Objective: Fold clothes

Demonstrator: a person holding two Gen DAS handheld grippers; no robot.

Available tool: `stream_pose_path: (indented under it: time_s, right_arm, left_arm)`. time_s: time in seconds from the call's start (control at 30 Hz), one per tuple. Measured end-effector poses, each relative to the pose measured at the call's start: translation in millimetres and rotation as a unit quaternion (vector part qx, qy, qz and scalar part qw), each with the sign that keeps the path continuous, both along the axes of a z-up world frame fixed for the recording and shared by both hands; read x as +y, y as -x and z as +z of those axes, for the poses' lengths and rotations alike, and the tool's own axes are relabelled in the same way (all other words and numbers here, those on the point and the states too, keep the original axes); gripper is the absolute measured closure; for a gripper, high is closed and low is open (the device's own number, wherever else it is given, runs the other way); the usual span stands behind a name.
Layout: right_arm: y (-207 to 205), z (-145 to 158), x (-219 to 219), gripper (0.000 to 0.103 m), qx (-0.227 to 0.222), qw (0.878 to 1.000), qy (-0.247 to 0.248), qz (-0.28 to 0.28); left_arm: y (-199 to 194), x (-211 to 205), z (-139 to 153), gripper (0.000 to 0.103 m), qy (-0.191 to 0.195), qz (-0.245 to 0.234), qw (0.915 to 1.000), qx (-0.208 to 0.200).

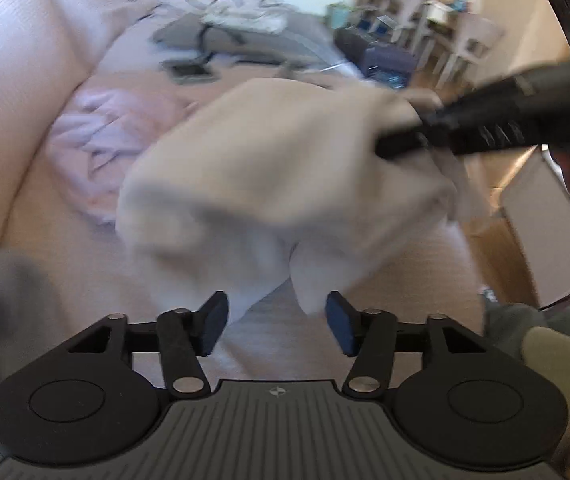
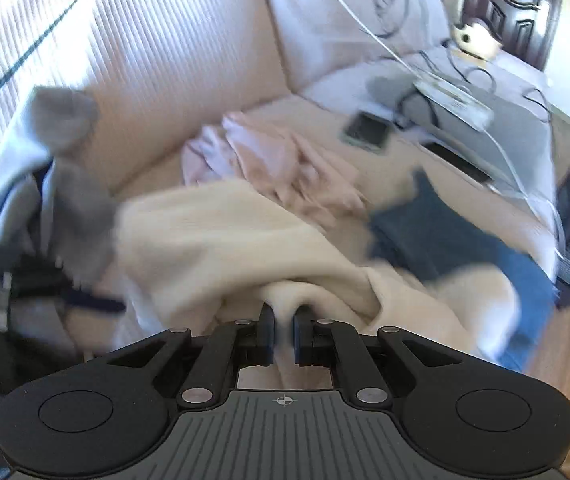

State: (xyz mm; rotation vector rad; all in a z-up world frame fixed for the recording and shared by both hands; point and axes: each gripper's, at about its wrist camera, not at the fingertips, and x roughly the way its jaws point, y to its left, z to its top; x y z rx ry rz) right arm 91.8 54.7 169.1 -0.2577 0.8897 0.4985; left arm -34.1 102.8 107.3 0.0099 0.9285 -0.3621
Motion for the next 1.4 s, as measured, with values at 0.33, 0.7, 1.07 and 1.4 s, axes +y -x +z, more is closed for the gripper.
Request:
stream_pose_path:
  time_s: [0.33,0.7,1.07,1.4]
  right_arm:
    - [-46.4,-99.2,33.2,0.093,0.059,0.998,-0.015,-0.018]
    - [-40.3,-73.8,11.5,0.077,0.088,0.993,-0.077,-0.015]
    - [-48.1,-65.1,1.7,0.078,0.076,0.992,-0.087,-0.043]
    - [-19.1,-38.3,-25.9,0.059,0.053,0.990,-0.119,-0.047]
  left_arm:
    - [2.5,14.2,-15.7,0.033,-0.019,0.031,0.9989,0.029]
    - [-0.4,-7.3,-9.6,0.025,-0.013,0.002,0.9998,0.013]
    - [14.2,-37.0,-2.3,0.022,0.018,-0.063,0.9977,0.016]
    - [-16.1,-89.3,-20.0,0.043,-0.005,-0.116,0.9930,0.024]
